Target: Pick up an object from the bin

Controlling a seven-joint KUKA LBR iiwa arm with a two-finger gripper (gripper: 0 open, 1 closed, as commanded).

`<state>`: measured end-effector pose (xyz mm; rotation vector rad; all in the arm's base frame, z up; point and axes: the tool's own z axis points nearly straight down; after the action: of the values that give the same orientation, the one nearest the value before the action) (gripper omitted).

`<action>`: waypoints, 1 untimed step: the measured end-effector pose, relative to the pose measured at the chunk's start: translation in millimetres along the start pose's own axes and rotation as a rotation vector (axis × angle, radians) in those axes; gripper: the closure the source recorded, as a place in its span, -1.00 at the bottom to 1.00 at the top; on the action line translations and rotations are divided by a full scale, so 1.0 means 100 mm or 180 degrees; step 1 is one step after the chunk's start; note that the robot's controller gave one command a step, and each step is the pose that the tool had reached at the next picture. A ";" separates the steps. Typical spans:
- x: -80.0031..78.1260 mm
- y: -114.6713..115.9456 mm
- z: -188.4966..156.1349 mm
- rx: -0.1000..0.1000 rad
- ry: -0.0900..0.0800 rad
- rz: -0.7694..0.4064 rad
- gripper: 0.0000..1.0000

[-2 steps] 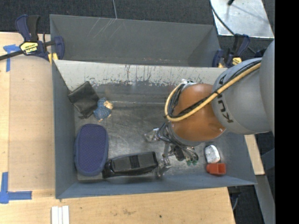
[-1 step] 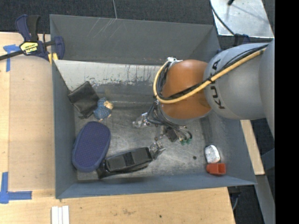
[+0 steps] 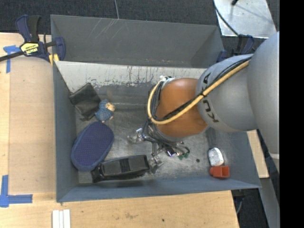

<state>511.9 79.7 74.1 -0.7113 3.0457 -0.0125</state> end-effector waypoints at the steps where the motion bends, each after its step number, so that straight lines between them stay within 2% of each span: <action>1: -0.05 0.02 -0.03 -0.0008 -0.0047 -0.0003 1.00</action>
Offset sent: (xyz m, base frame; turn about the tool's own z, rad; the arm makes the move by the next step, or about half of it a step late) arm 0.0000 0.0000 0.0000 0.0000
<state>514.9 83.9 76.8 -0.7096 3.0320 -0.0034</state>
